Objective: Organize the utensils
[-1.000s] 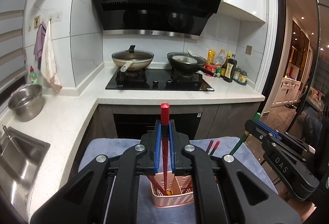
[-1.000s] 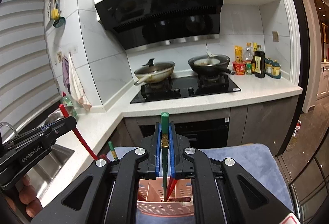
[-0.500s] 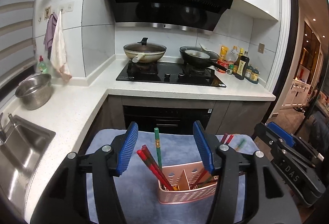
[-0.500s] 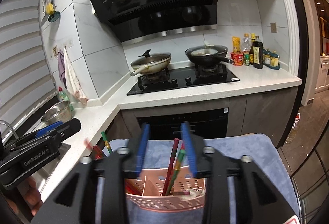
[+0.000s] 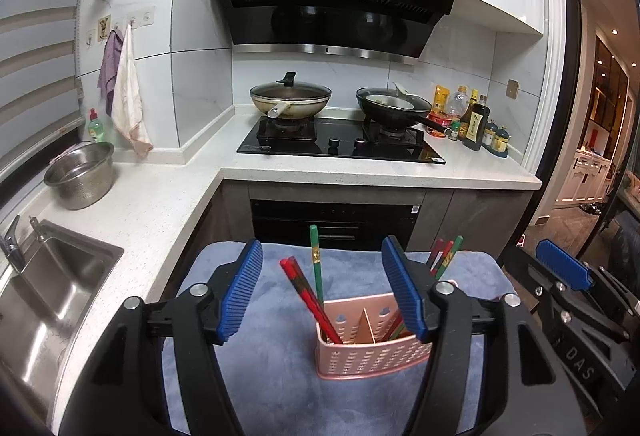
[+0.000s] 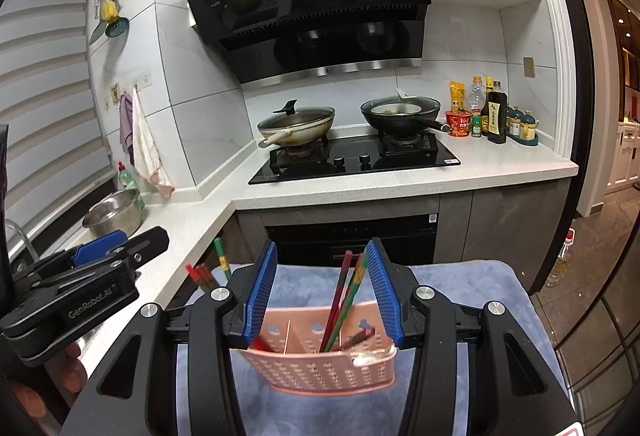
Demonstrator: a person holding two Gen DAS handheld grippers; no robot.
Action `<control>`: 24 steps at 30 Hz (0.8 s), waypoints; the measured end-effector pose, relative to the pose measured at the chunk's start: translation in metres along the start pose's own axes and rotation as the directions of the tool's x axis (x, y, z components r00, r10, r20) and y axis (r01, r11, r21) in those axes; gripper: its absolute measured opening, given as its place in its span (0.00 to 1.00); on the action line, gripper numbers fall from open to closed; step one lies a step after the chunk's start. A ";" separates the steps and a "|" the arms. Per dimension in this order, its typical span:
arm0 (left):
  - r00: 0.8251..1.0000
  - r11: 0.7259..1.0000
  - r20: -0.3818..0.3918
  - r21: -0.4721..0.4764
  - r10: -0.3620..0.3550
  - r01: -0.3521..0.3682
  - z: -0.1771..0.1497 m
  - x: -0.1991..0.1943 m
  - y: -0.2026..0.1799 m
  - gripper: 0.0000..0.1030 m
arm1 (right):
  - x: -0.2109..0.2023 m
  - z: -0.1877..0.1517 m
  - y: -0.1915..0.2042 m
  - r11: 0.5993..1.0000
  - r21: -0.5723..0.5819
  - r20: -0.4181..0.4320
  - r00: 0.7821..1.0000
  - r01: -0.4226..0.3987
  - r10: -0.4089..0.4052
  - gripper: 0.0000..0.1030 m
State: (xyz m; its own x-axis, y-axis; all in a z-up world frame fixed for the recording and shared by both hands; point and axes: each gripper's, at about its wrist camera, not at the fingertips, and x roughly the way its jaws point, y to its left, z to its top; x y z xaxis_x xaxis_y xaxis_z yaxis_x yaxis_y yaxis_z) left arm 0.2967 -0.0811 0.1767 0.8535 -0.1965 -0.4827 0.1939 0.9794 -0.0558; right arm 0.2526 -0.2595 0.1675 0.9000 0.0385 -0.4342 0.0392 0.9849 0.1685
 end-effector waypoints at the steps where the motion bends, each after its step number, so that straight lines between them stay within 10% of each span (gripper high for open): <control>1: 1.000 1.000 -0.001 0.003 0.005 -0.005 -0.002 -0.002 0.000 0.60 | -0.002 -0.003 0.001 1.000 -0.002 -0.004 1.000 0.002 -0.002 0.45; 24: 0.994 0.998 -0.082 0.011 0.069 -0.068 -0.062 -0.024 0.003 0.80 | -0.035 -0.066 0.003 0.997 -0.029 -0.144 0.987 0.072 -0.076 0.54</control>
State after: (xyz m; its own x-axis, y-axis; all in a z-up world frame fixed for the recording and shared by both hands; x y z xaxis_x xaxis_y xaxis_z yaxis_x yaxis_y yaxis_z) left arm 0.2463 -0.0707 0.1337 0.8224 -0.1241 -0.5552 0.1406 0.9900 -0.0130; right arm 0.1923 -0.2464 0.1253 0.8227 -0.0126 -0.5683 0.0916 0.9896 0.1108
